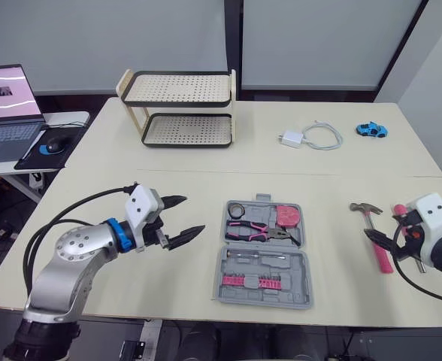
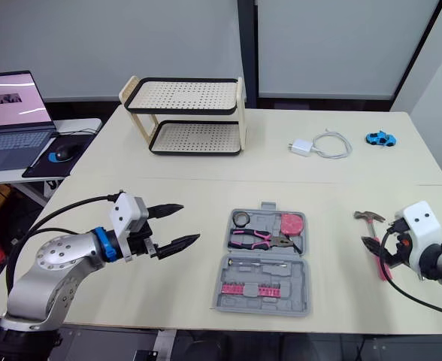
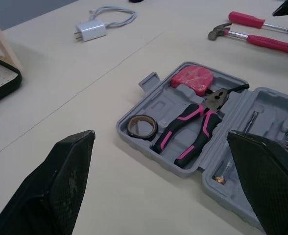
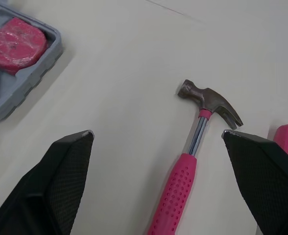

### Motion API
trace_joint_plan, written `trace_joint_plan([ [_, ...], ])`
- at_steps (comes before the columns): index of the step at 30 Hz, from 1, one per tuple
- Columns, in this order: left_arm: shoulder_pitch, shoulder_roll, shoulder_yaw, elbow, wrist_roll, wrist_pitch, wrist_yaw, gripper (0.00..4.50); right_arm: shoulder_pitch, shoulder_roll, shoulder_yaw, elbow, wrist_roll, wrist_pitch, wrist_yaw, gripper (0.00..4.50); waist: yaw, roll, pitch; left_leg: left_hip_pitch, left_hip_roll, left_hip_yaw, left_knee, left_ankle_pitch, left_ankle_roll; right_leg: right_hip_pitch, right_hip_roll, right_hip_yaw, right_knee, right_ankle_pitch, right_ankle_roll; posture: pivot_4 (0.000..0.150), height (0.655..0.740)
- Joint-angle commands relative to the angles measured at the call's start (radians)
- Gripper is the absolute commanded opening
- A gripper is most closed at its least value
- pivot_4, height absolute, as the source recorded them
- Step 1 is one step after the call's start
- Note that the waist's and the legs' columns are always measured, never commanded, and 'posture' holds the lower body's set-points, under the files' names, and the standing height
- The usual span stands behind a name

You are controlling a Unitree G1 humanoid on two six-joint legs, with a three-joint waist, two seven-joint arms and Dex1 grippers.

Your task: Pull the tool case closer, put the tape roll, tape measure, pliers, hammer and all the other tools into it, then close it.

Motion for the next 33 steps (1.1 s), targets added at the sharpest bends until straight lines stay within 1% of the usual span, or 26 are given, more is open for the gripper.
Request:
trace_joint_plan([
  [1, -0.073, 0.008, -0.038, -0.035, -0.026, 0.023, -0.030, 4.47, -0.066, 0.026, 0.033, 0.045, -0.022, 0.014, -0.051, 4.50, -0.001, 0.000, 0.000, 0.000, 0.000, 0.000, 0.000, 0.000, 0.000, 0.000, 0.000, 0.000, 0.000, 0.000, 0.000, 0.150, 0.7318],
  [7, -0.154, -0.004, -0.093, -0.043, -0.041, 0.061, -0.053, 4.47, -0.174, 0.060, 0.090, 0.200, -0.073, -0.013, -0.111, 4.50, -0.013, 0.000, 0.000, 0.000, 0.000, 0.000, 0.000, 0.001, -0.001, -0.001, 0.000, 0.000, 0.000, 0.000, 0.000, 0.150, 0.7318],
  [12, -0.207, -0.006, -0.138, -0.046, -0.054, 0.070, -0.093, 4.47, -0.258, 0.095, 0.133, 0.366, -0.114, -0.104, -0.121, 4.50, -0.021, 0.000, 0.000, 0.000, 0.000, 0.000, 0.000, 0.001, -0.001, -0.001, 0.000, 0.000, 0.000, 0.000, 0.000, 0.150, 0.7318],
  [17, -0.243, -0.009, -0.165, -0.057, -0.084, 0.096, -0.122, 4.47, -0.312, 0.139, 0.148, 0.490, -0.134, -0.176, -0.139, 4.50, -0.023, 0.000, 0.000, 0.000, 0.000, 0.002, 0.000, 0.001, -0.002, -0.001, 0.000, 0.000, 0.000, 0.000, 0.000, 0.150, 0.7318],
  [20, -0.255, -0.010, -0.174, -0.060, -0.080, 0.099, -0.125, 4.47, -0.331, 0.164, 0.144, 0.541, -0.146, -0.218, -0.157, 4.50, -0.023, 0.000, 0.000, 0.000, 0.000, 0.003, 0.000, 0.002, -0.004, -0.001, 0.000, 0.000, 0.000, 0.000, 0.000, 0.150, 0.7318],
  [29, -0.282, -0.019, -0.197, -0.073, -0.077, 0.118, -0.112, 4.47, -0.352, 0.205, 0.142, 0.632, -0.154, -0.309, -0.181, 4.50, -0.023, 0.000, 0.000, 0.000, 0.000, 0.003, 0.000, 0.002, -0.004, -0.001, 0.000, 0.001, 0.001, 0.000, 0.000, 0.150, 0.7318],
  [32, -0.290, -0.024, -0.203, -0.074, -0.075, 0.122, -0.108, 4.50, -0.358, 0.216, 0.142, 0.655, -0.156, -0.323, -0.193, 3.99, -0.024, 0.000, 0.000, 0.000, 0.000, 0.003, 0.000, 0.002, -0.004, -0.001, 0.001, 0.000, 0.001, 0.000, 0.000, 0.150, 0.7318],
  [33, -0.291, -0.024, -0.204, -0.074, -0.074, 0.122, -0.108, 4.50, -0.361, 0.221, 0.141, 0.663, -0.156, -0.328, -0.199, 3.69, -0.024, 0.000, 0.000, 0.000, 0.000, 0.003, 0.000, 0.002, -0.004, -0.001, 0.001, 0.001, 0.001, 0.000, 0.000, 0.150, 0.7318],
])
